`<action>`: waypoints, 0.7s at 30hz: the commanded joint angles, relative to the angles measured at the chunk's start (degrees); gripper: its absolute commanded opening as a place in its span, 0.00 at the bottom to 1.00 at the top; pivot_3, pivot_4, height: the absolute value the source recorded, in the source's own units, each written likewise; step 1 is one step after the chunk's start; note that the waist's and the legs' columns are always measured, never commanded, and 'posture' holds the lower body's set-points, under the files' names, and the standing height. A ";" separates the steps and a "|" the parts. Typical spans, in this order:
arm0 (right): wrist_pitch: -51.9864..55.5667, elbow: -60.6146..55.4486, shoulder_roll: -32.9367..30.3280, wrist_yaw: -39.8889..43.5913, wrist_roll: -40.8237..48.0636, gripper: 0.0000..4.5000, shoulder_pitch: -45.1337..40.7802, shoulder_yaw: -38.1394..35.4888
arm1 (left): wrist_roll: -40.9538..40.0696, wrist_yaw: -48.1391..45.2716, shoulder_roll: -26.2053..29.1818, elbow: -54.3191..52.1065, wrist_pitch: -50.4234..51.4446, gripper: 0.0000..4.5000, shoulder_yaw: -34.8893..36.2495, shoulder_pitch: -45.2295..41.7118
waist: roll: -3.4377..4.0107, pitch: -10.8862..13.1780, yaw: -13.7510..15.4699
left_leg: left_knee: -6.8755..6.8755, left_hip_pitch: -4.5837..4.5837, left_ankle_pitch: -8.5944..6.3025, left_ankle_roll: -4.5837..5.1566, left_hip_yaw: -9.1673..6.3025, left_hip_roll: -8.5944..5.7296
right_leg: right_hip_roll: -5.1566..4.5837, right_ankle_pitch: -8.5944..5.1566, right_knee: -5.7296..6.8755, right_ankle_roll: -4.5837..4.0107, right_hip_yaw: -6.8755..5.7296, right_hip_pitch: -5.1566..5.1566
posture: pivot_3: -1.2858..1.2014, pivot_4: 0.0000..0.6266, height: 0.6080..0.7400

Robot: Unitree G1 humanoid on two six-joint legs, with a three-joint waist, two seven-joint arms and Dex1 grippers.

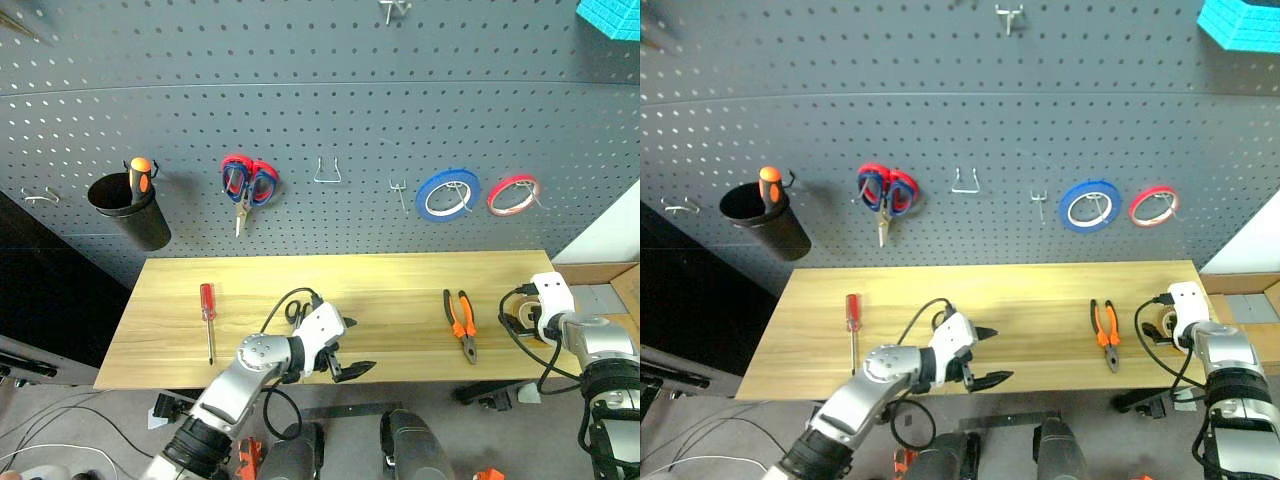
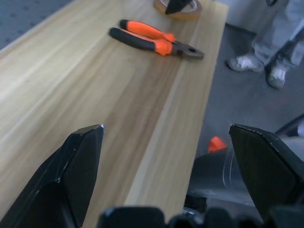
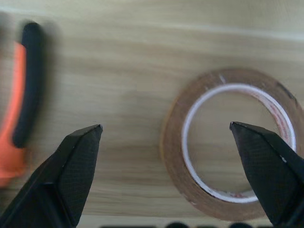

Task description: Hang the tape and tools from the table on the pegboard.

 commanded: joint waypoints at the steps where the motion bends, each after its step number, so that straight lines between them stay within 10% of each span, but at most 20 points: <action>1: -1.78 3.09 0.84 -2.01 0.60 1.00 -1.76 -1.69 | 0.80 -0.10 -0.06 -0.62 -1.98 1.00 -0.59 -0.33 | -0.07 0.13 -0.27 | 0.00 0.00 0.00 0.00 -0.01 0.03 | 0.00 0.00 0.00 -0.01 0.00 -0.01 | 0.47 0.41 1.00; 9: -1.81 11.50 4.87 -7.97 2.76 0.91 -5.15 -5.28 | 0.02 -1.21 1.74 -1.97 -0.74 1.00 1.17 -1.54 | -0.45 0.61 -0.44 | 0.01 -0.01 0.00 0.00 -0.09 0.03 | 0.00 -0.01 -0.01 0.00 -0.02 0.02 | 0.48 0.42 1.00; 21: 0.30 5.74 5.28 -10.77 1.49 0.04 -3.40 -4.03 | -1.67 -1.56 0.46 0.00 -1.15 1.00 3.96 -5.39 | -0.47 0.63 -0.36 | 0.00 -0.06 0.00 0.00 -0.20 0.01 | -0.01 -0.03 -0.07 0.03 -0.03 0.03 | 0.47 0.39 1.00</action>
